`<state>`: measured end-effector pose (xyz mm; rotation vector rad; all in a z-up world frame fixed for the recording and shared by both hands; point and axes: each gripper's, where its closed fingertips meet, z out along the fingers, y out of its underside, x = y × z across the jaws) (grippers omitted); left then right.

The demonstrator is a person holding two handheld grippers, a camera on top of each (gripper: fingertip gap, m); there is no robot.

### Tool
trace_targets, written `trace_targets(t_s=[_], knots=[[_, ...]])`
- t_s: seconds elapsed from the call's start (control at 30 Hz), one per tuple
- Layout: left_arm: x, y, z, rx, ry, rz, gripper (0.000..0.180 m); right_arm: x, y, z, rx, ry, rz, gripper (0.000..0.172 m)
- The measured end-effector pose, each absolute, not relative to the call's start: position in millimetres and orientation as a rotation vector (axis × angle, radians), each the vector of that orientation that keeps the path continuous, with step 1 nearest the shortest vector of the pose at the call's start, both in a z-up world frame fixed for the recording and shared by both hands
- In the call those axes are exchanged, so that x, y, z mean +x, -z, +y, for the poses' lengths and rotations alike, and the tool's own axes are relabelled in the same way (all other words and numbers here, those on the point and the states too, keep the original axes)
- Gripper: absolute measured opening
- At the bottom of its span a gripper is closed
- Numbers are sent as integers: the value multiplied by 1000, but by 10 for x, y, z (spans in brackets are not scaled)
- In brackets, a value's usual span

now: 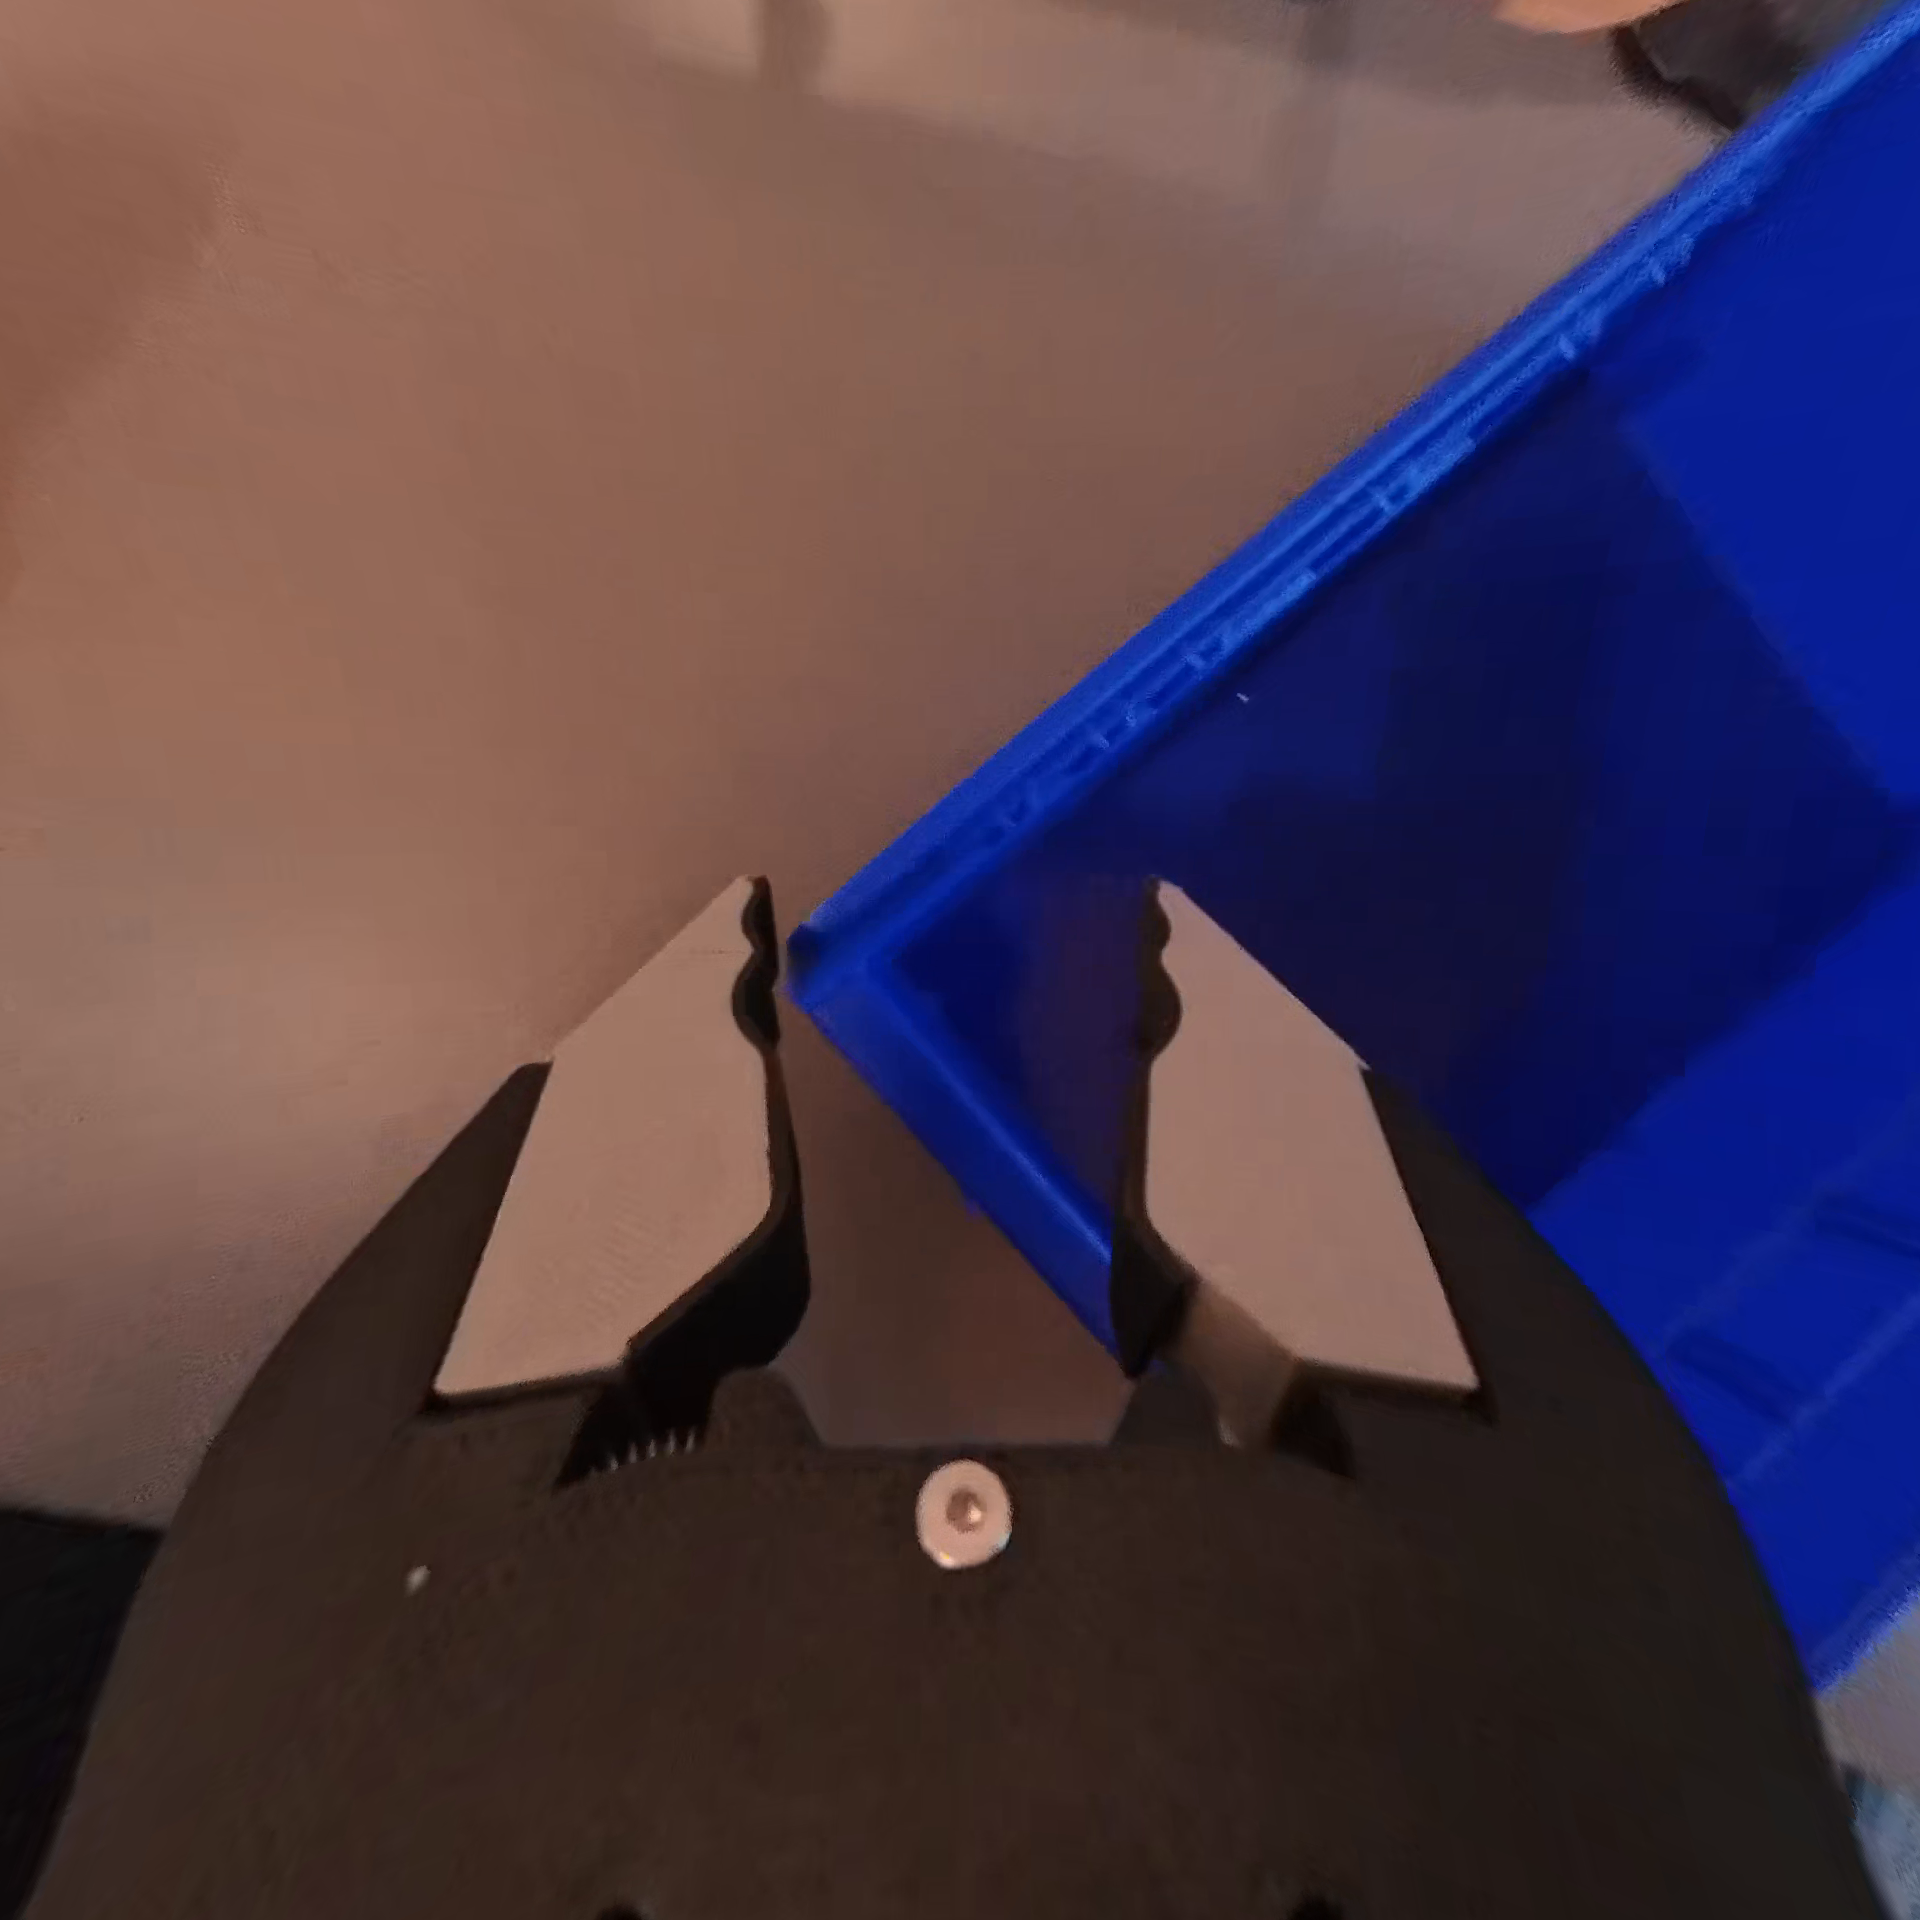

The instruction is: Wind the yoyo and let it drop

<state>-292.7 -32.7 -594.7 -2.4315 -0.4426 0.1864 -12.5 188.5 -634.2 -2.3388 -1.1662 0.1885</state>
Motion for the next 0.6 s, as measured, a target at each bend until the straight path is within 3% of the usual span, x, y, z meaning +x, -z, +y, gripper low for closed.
trace_targets(t_s=[0.03,0.6], knots=[[-2994,5972,-372,-2433,-169,-445,57,-113,6385,1886,-2357,-156,-1141,67],[-3235,6052,-358,-2455,-72,-370,57,-32,6201,1805,-2349,-76,-937,63]])
